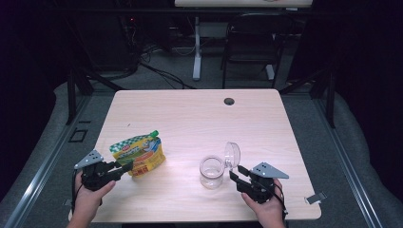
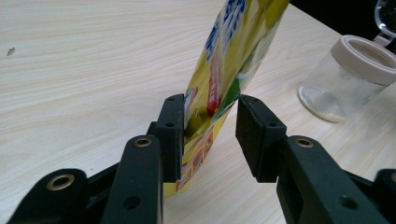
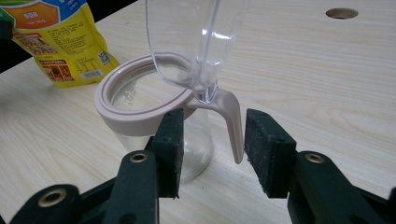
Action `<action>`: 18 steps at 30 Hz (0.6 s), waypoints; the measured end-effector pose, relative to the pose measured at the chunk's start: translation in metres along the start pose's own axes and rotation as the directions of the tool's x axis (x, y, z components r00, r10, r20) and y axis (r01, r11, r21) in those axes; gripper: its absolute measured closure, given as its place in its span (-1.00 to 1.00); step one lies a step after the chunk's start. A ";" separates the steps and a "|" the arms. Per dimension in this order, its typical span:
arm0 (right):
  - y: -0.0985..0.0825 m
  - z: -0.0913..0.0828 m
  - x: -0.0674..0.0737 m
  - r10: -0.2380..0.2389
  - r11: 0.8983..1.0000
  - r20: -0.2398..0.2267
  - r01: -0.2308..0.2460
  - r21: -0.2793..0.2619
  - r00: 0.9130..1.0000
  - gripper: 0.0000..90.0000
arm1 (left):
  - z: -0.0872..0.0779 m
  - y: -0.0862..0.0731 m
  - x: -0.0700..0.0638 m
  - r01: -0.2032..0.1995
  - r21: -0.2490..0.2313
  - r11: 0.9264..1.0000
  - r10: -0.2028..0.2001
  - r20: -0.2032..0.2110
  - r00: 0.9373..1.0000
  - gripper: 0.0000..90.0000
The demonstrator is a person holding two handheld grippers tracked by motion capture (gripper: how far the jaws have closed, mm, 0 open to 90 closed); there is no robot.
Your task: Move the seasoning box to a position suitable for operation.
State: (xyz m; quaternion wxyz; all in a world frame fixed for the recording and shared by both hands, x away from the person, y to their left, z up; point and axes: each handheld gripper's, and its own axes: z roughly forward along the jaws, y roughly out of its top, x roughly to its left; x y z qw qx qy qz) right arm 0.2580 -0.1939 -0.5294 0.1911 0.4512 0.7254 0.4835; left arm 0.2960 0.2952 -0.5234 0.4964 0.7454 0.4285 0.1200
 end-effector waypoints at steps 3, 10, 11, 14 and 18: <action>0.000 0.000 0.000 -0.001 1.000 0.002 0.001 0.003 1.000 0.28 | 0.000 0.000 -0.001 0.012 -0.001 1.000 -0.012 0.010 1.000 0.43; 0.000 0.001 -0.001 0.002 1.000 -0.001 -0.002 0.007 1.000 0.28 | 0.001 0.000 -0.005 0.022 0.000 1.000 -0.022 0.033 0.999 0.50; 0.000 0.001 -0.001 0.003 1.000 -0.001 -0.002 0.008 1.000 0.28 | 0.002 0.000 -0.006 0.023 0.000 1.000 -0.023 0.038 0.999 0.52; 0.000 0.001 -0.001 0.005 1.000 -0.002 -0.005 0.006 1.000 0.28 | 0.003 0.000 -0.009 0.013 0.004 1.000 -0.013 0.046 0.999 0.53; 0.000 0.001 -0.001 0.003 1.000 -0.002 -0.003 0.008 1.000 0.28 | 0.005 0.000 -0.009 0.016 0.004 1.000 -0.017 0.060 0.998 0.52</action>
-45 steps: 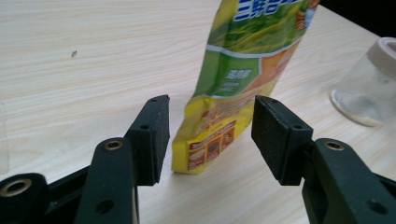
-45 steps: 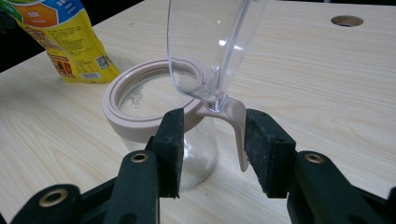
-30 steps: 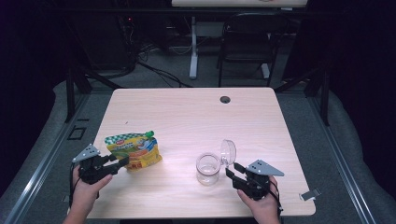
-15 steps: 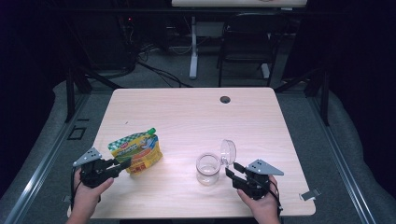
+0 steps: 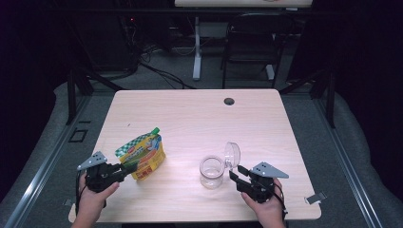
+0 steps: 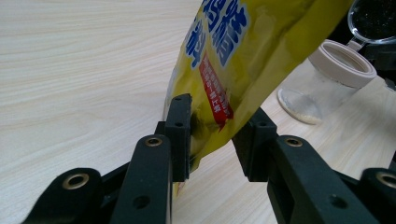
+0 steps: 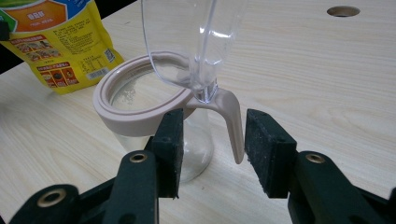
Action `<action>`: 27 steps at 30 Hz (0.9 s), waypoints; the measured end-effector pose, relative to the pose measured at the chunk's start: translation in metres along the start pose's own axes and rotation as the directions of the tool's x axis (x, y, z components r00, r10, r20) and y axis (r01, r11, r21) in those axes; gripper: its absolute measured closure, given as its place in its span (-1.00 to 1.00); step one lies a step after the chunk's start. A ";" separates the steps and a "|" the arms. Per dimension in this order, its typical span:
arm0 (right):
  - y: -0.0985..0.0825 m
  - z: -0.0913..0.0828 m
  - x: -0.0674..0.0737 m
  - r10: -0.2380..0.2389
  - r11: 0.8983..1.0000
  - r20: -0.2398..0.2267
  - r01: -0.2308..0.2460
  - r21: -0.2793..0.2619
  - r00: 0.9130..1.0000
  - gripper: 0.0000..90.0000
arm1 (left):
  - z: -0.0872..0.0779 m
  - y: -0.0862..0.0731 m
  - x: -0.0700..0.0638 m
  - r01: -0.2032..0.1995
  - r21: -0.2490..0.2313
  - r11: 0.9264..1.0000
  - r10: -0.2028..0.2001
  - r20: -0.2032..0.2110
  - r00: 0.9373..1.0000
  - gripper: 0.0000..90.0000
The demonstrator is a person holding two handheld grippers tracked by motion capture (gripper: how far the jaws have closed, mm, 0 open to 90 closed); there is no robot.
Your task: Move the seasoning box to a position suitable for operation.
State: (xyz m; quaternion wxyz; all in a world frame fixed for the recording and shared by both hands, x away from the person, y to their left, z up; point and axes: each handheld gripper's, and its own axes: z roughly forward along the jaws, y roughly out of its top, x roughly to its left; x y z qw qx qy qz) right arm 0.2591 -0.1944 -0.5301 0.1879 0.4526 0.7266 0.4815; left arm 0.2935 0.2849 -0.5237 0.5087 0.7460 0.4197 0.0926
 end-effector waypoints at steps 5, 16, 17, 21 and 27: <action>0.000 0.000 0.000 0.003 1.000 -0.001 -0.003 -0.001 1.000 0.27 | 0.003 -0.001 0.002 0.021 -0.001 1.000 -0.021 0.007 1.000 0.41; -0.001 0.002 -0.001 0.001 1.000 -0.003 -0.001 0.004 1.000 0.27 | 0.016 -0.005 0.007 0.034 0.035 0.999 -0.034 0.001 0.999 0.24; -0.001 0.002 0.000 0.002 1.000 -0.002 -0.002 0.005 1.000 0.27 | 0.019 -0.006 0.007 0.032 0.042 0.999 -0.032 -0.004 0.999 0.22; -0.001 0.001 -0.001 0.003 1.000 -0.002 -0.003 0.005 1.000 0.27 | 0.022 -0.008 0.009 0.038 0.051 0.998 -0.038 -0.004 0.999 0.19; -0.002 0.002 -0.001 0.002 1.000 -0.003 -0.002 0.008 1.000 0.26 | 0.032 -0.011 0.011 0.031 0.082 0.996 -0.031 -0.009 0.999 0.06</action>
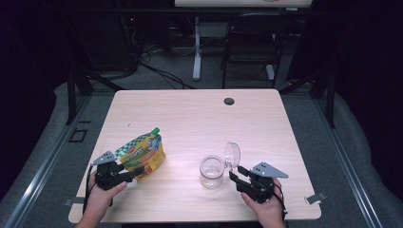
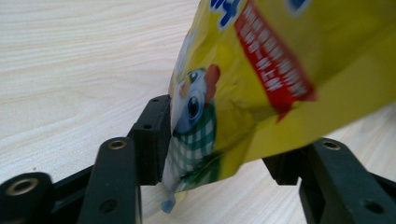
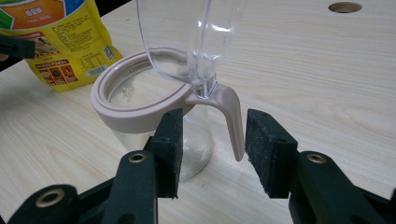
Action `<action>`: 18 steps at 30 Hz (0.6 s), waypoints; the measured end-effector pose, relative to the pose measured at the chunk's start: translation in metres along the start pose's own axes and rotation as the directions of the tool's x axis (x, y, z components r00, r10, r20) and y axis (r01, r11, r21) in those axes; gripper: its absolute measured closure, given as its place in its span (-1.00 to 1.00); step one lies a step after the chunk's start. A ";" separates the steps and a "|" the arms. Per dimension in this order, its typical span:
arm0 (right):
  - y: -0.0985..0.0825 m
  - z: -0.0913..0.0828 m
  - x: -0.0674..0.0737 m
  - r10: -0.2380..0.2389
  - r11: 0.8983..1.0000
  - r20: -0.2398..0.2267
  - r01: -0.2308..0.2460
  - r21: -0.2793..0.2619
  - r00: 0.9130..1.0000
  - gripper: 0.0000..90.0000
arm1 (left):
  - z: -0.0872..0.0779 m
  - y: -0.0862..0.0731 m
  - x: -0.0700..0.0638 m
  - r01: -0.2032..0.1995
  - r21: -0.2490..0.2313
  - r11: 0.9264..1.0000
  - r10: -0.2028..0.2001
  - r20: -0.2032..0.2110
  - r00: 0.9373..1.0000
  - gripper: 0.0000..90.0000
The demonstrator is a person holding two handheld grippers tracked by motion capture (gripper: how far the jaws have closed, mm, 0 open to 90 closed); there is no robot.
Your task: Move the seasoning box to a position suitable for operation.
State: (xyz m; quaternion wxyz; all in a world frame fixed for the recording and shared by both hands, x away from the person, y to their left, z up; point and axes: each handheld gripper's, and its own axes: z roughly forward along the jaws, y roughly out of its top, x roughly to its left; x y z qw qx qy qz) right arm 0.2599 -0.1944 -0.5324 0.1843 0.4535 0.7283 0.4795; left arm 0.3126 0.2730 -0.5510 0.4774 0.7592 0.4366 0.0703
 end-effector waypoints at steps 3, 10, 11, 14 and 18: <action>0.000 0.000 0.000 0.000 1.000 0.000 0.000 0.000 1.000 0.26 | 0.004 0.000 0.000 0.004 0.003 1.000 -0.004 -0.004 1.000 0.04; 0.000 0.000 0.000 0.000 1.000 -0.001 0.000 0.000 1.000 0.25 | 0.012 -0.001 0.003 0.011 0.020 1.000 -0.011 0.002 1.000 -0.02; 0.000 0.000 0.000 -0.001 1.000 -0.001 0.001 -0.001 1.000 0.25 | 0.013 -0.001 0.003 0.007 0.025 1.000 -0.007 0.002 1.000 -0.02; 0.000 0.000 0.000 0.000 1.000 0.000 0.000 0.000 1.000 0.25 | 0.016 -0.001 0.004 0.003 0.027 1.000 -0.002 -0.008 1.000 -0.03; 0.000 0.001 0.000 -0.001 1.000 0.001 0.001 -0.005 1.000 0.25 | 0.023 0.000 0.005 0.000 0.031 1.000 0.001 -0.024 1.000 -0.06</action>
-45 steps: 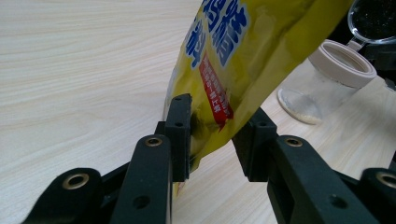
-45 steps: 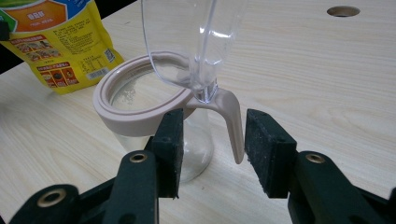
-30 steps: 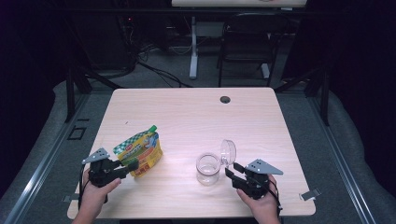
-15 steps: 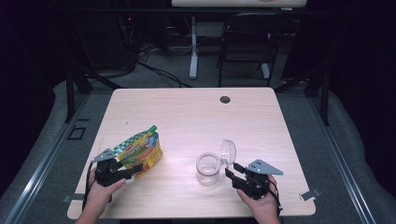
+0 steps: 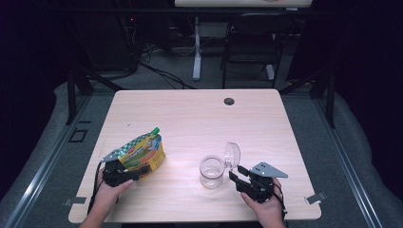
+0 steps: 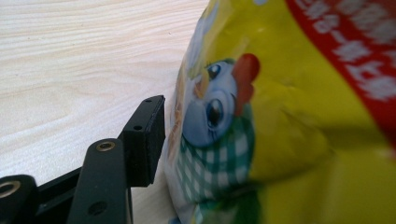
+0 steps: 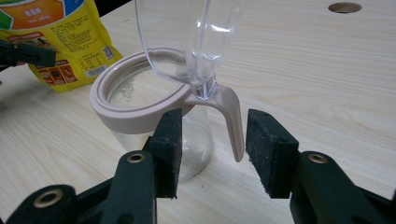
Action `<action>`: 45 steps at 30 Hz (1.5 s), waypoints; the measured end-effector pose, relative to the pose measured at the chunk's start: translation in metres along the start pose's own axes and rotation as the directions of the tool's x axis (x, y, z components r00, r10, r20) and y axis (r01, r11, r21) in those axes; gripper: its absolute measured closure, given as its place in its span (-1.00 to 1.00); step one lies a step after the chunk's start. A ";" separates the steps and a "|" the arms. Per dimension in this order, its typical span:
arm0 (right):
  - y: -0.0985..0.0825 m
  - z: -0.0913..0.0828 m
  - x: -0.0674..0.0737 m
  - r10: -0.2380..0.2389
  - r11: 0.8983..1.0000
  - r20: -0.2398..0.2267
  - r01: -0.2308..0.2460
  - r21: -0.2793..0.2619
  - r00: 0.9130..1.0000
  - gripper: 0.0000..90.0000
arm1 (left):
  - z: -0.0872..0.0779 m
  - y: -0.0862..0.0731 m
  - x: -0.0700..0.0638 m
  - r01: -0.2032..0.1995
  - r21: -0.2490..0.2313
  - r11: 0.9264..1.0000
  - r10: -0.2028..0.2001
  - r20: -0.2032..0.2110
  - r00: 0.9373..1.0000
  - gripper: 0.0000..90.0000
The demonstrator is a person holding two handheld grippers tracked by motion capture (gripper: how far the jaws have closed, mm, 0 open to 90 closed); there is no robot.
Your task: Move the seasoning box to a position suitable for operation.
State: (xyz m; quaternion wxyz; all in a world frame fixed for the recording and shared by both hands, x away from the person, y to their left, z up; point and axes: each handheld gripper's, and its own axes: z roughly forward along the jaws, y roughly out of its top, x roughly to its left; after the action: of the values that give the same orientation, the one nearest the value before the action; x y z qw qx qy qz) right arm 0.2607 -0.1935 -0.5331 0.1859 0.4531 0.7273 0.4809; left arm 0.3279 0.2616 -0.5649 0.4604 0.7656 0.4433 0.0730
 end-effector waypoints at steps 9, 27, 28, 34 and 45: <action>0.000 0.000 0.000 -0.002 1.000 -0.001 0.002 0.001 1.000 0.24 | 0.006 -0.004 0.001 -0.014 0.021 1.000 0.014 -0.014 1.000 -0.06; 0.000 0.000 -0.001 0.000 1.000 -0.001 0.000 0.007 1.000 0.24 | 0.011 -0.005 0.004 -0.051 -0.019 0.999 0.051 0.018 0.999 -0.06; 0.000 0.000 -0.001 0.000 1.000 -0.002 0.000 0.006 1.000 0.24 | 0.011 -0.005 0.004 -0.050 -0.025 0.998 0.050 0.022 0.998 -0.06; 0.000 0.002 0.000 -0.001 1.000 -0.005 0.002 0.008 1.000 0.24 | 0.013 -0.004 0.007 -0.058 -0.053 0.997 0.058 0.009 0.998 -0.05; -0.001 0.001 -0.001 0.003 1.000 -0.003 -0.003 0.005 1.000 0.24 | 0.013 -0.004 0.004 -0.070 -0.092 0.993 0.073 0.028 0.997 0.06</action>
State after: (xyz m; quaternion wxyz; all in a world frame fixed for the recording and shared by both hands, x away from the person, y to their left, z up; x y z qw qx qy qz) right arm 0.2615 -0.1939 -0.5342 0.1829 0.4539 0.7282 0.4799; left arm 0.3347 0.2575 -0.5767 0.4987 0.7603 0.4045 0.0976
